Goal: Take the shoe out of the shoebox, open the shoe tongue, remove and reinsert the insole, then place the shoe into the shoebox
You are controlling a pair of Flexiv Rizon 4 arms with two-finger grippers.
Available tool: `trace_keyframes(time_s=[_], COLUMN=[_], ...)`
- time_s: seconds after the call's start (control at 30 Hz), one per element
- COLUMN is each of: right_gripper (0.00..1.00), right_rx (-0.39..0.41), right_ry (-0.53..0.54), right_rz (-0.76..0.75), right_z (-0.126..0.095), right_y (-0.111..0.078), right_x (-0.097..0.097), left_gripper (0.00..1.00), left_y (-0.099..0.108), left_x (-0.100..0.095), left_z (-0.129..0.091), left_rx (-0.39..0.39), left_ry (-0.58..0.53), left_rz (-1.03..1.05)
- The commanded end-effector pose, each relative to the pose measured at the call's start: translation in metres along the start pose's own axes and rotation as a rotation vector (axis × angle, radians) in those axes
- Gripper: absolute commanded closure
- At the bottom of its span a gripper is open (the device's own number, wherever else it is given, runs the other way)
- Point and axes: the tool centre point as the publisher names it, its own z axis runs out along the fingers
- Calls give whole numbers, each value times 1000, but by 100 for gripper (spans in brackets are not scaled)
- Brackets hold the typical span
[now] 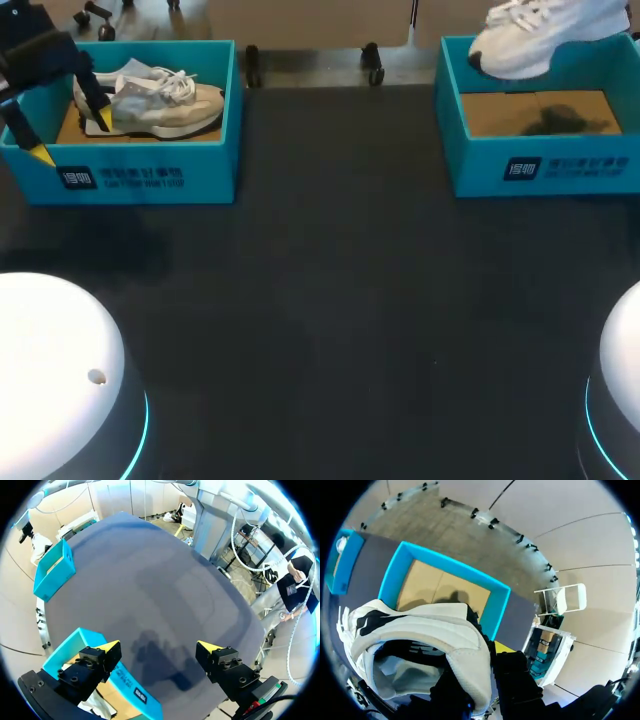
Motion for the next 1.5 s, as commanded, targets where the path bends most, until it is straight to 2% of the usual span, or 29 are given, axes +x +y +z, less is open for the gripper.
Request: trace_keyframes(time_s=[0.03,0.17,0.33,0.47,0.6,0.63,1.17,1.2,1.4,1.5], right_gripper=[100,100,100,100,100,100,100,100,100,100], right_rx=[39,32,70,85,73,87,84,105,115,70], right_ry=[-13,36,26,13,23,-3,-16,-41,-23,-24], right_rz=[51,190,330,369,369,384,400,424,458,477], right_z=[3,14,32,48,69,75,76,78,91,98], right_y=[12,7,-9,-22,-26,-25,-25,-24,-29,-35], right_x=[-8,-25,-37,-32,-19,-15,-14,-12,-3,-1], left_gripper=[0,0,0,0,0,0,0,0,0,0], left_y=[0,0,0,0,0,0,0,0,0,0], left_x=[0,0,0,0,0,0,0,0,0,0], left_z=[0,0,0,0,0,0,0,0,0,0], left_rx=[-4,-4,-4,-4,-4,-4,-4,-4,-4,-4], left_ry=[2,2,2,2,2,2,2,2,2,2], left_rz=[1,1,1,1,1,1,1,1,1,1])
